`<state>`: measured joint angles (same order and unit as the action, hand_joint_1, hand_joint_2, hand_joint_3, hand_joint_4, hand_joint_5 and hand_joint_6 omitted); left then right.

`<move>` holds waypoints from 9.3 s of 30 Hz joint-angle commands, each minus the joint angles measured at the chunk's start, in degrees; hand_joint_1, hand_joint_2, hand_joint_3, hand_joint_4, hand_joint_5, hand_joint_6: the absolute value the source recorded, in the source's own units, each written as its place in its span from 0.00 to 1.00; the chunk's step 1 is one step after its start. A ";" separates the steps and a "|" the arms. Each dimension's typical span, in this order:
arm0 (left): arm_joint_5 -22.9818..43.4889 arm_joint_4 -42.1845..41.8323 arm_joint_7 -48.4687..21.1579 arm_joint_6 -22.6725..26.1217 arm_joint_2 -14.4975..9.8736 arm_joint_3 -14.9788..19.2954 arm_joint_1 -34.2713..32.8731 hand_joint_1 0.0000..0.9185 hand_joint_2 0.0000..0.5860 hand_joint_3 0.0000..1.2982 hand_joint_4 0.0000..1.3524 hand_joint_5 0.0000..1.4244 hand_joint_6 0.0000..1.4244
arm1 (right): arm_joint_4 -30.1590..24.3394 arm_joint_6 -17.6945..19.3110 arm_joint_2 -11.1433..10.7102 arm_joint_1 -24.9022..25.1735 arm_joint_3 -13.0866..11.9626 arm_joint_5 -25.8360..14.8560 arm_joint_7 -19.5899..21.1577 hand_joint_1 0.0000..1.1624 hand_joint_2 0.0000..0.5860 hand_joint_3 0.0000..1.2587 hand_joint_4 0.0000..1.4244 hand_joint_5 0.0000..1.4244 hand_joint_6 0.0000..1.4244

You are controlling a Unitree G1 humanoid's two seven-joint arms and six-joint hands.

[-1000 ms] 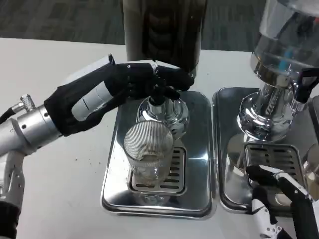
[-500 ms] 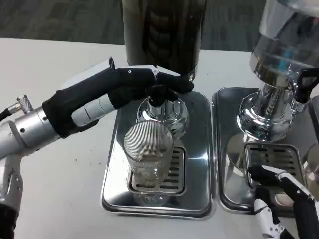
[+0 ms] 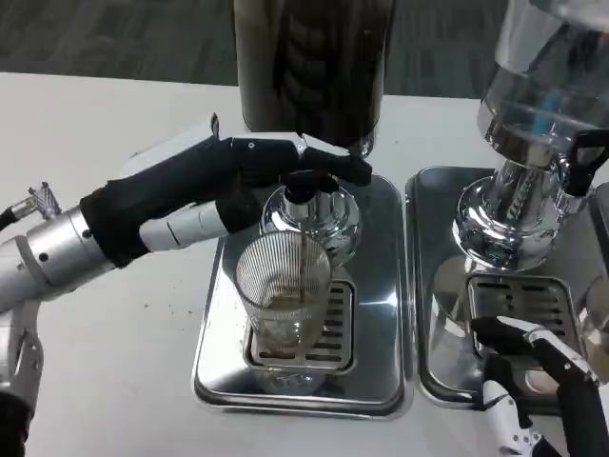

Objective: Grasp the cup under the faucet to collect the drink, then remove the cup.

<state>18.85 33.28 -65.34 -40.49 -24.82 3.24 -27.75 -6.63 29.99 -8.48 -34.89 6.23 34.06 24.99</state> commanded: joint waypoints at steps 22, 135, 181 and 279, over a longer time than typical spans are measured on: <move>-1.83 -0.05 0.75 -3.30 -1.23 -2.21 2.10 0.00 0.18 0.28 0.19 0.14 0.20 | -0.96 -0.30 0.13 0.18 -0.30 -1.18 -1.40 0.30 0.78 0.34 0.29 0.28 0.15; 0.44 -4.49 12.22 -3.59 -2.45 4.83 7.08 0.00 0.20 0.29 0.21 0.14 0.21 | 12.75 -8.82 2.71 27.87 12.02 -8.66 -18.45 0.37 0.41 0.01 0.02 0.06 0.03; 0.26 -3.83 17.65 -2.63 -5.21 11.70 20.63 0.00 0.27 0.33 0.25 0.17 0.23 | 20.79 -12.54 3.11 36.44 13.77 -9.92 -24.71 0.33 0.39 0.00 0.00 0.00 0.00; -2.85 -3.65 20.89 -4.24 -7.41 11.59 23.72 0.00 0.31 0.38 0.29 0.19 0.26 | 21.06 -13.33 6.04 32.28 20.45 2.07 -4.35 0.52 0.38 0.20 0.29 0.42 0.60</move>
<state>17.00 30.06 -44.98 -44.03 -31.53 14.77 -4.64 14.84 16.74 -2.50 -1.52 26.31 35.87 20.28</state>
